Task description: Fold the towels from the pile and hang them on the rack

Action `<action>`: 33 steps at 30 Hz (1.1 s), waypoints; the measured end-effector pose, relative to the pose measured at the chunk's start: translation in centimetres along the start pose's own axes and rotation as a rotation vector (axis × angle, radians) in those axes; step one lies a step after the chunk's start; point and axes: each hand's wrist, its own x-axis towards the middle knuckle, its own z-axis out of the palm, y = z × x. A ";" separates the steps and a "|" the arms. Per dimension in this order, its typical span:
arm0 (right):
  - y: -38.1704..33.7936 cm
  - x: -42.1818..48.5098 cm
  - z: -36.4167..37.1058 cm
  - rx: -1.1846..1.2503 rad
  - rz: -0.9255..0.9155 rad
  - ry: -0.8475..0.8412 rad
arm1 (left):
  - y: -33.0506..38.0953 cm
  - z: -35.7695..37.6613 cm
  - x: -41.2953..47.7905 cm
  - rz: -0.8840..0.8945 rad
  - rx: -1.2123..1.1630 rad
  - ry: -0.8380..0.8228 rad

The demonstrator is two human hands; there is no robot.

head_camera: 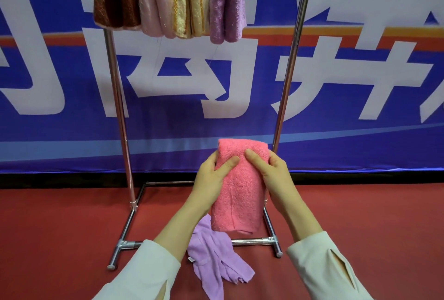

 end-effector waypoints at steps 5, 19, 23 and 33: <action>0.1 0.1 -0.1 -0.137 0.002 0.074 | -0.5 -0.4 0.4 0.057 0.058 0.054; -5.6 -0.2 -1.1 0.000 0.075 -0.283 | 4.4 -2.4 0.6 -0.027 -0.018 -0.225; -10.2 -0.4 -1.3 -0.151 0.040 -0.430 | 9.9 -0.7 1.9 0.025 0.199 -0.244; -21.9 -1.2 -0.9 -0.362 -0.094 -0.554 | 19.4 1.3 2.0 -0.064 0.132 -0.508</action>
